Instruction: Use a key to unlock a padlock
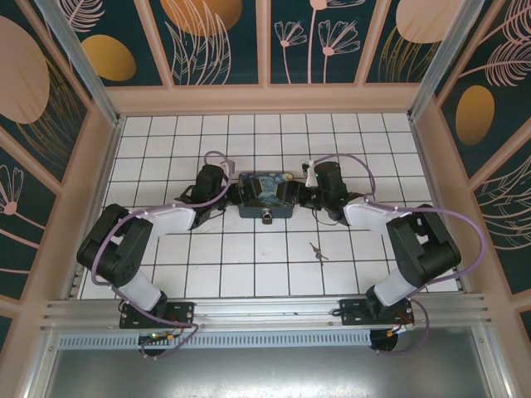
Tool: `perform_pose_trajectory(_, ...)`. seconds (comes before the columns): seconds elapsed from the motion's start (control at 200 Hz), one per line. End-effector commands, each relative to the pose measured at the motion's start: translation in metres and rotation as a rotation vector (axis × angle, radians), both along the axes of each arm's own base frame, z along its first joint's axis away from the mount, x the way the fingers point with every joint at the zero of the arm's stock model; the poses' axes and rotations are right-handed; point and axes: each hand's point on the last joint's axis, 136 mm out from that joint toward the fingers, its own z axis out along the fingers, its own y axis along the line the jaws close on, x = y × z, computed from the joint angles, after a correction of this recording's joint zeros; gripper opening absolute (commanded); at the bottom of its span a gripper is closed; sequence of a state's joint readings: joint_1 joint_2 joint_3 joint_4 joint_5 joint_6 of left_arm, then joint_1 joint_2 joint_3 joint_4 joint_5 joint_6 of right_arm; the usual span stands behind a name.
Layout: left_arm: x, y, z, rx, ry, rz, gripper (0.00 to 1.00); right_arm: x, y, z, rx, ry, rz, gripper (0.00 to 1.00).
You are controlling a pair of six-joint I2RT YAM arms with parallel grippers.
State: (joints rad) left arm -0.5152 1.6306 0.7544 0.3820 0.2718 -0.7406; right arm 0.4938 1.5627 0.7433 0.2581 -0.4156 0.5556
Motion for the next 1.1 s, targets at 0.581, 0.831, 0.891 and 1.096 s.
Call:
perform_pose_trajectory(0.581, -0.070, 0.048, 0.046, 0.189, -0.017, 0.019, 0.95, -0.101, -0.095, -0.024, -0.141, 0.218, -0.202, 0.68)
perform_pose_trajectory(0.831, -0.136, -0.026, 0.046, 0.117, 0.033, -0.142, 0.94, -0.139, -0.109, -0.047, -0.150, 0.293, -0.262, 0.60)
perform_pose_trajectory(0.891, -0.143, -0.037, 0.042, 0.107, 0.044, -0.162, 0.94, -0.141, -0.108, -0.050, -0.156, 0.293, -0.265, 0.57)
perform_pose_trajectory(1.096, -0.146, -0.062, 0.024, 0.097, 0.092, -0.201, 0.94, -0.144, -0.107, -0.067, -0.198, 0.315, -0.265, 0.50)
